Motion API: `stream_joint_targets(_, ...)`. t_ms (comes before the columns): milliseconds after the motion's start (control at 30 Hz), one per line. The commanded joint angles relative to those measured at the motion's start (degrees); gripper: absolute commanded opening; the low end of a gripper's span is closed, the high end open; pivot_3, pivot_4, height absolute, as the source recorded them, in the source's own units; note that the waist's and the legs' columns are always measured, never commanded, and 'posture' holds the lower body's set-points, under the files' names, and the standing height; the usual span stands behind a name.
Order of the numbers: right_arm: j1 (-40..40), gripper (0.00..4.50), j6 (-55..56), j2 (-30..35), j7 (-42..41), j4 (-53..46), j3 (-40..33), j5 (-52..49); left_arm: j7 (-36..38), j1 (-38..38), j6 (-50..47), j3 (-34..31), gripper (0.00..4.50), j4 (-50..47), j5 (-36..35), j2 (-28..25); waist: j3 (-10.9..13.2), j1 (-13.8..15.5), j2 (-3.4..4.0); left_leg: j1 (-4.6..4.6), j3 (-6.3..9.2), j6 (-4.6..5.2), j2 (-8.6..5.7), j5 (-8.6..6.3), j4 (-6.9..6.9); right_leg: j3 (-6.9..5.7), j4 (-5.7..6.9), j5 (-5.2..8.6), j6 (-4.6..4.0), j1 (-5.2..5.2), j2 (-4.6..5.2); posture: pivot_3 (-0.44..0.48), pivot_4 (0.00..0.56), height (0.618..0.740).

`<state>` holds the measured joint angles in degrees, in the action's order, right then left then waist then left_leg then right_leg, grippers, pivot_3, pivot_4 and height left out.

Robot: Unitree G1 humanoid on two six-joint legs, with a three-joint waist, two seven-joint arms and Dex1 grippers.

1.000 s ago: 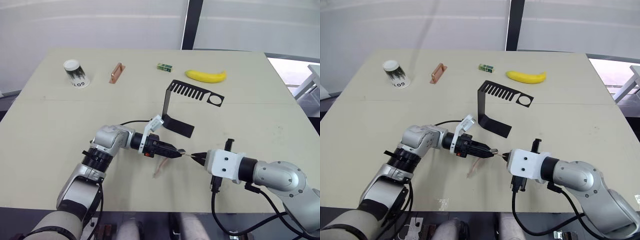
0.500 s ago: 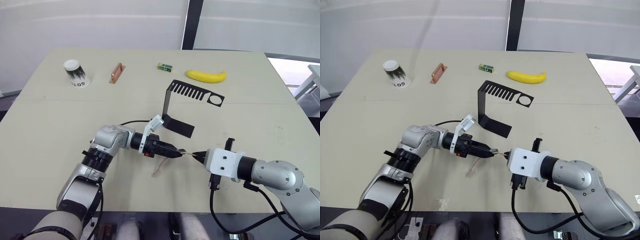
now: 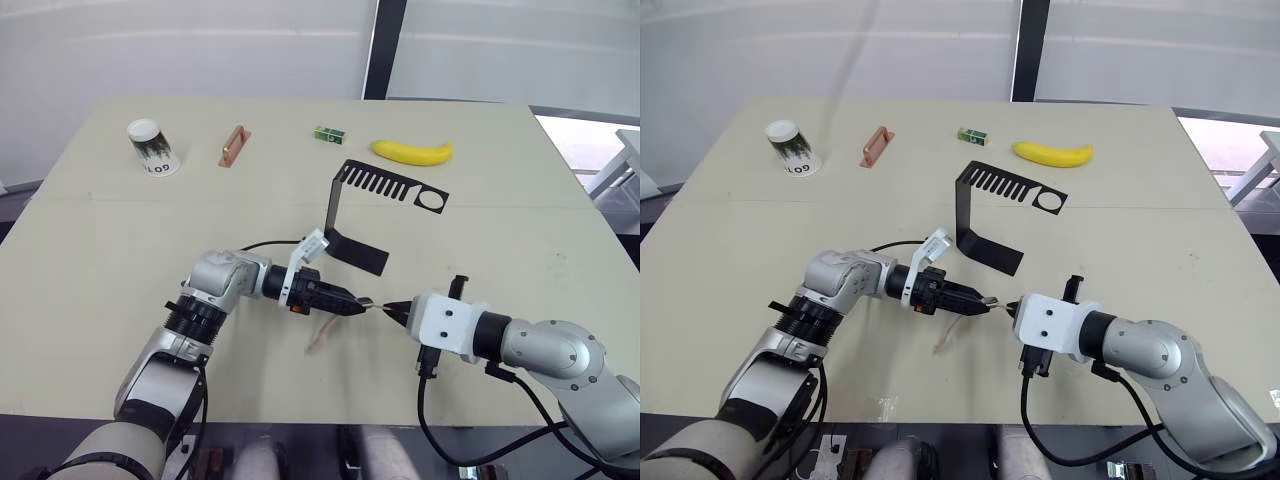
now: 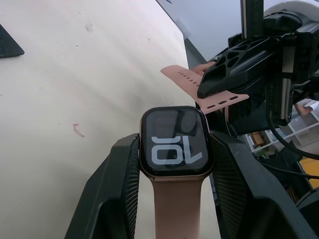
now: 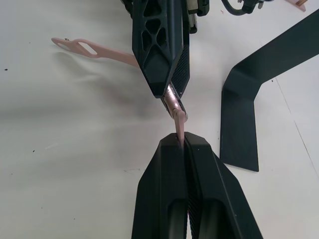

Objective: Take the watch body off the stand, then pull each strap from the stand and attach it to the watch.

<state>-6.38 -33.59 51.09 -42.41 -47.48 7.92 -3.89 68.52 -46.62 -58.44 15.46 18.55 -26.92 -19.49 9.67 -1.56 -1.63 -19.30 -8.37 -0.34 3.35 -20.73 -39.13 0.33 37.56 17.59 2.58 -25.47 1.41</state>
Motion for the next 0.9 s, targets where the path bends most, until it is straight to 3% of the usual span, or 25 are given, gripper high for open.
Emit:
stream_joint_targets(33, -0.28, 0.0, 1.08, 0.32, 0.08, -1.25, -0.51, 1.13, 0.01, -0.96, -0.55, -1.87, 1.6, -2.13, -2.0, 0.63, 0.0, 0.0, 0.0, 0.0, 0.0, 0.0, 0.0, 0.0, 0.0, 0.0, 0.0, 0.0, 0.0, 0.0, 0.0, 0.0, 0.15, 0.74)
stream_joint_targets(900, -3.14, 0.0, 0.9, -1.14, 0.0, -0.11, 2.2, 6.13, -3.58, -0.27, -4.1, -3.42, 1.6, -5.19, -3.24, 3.73, 0.0, -0.01, 0.0, 0.01, -0.01, 0.0, -0.01, 0.0, 0.0, 0.0, 0.03, 0.0, 0.0, 0.0, 0.01, 0.0, 0.15, 0.74)
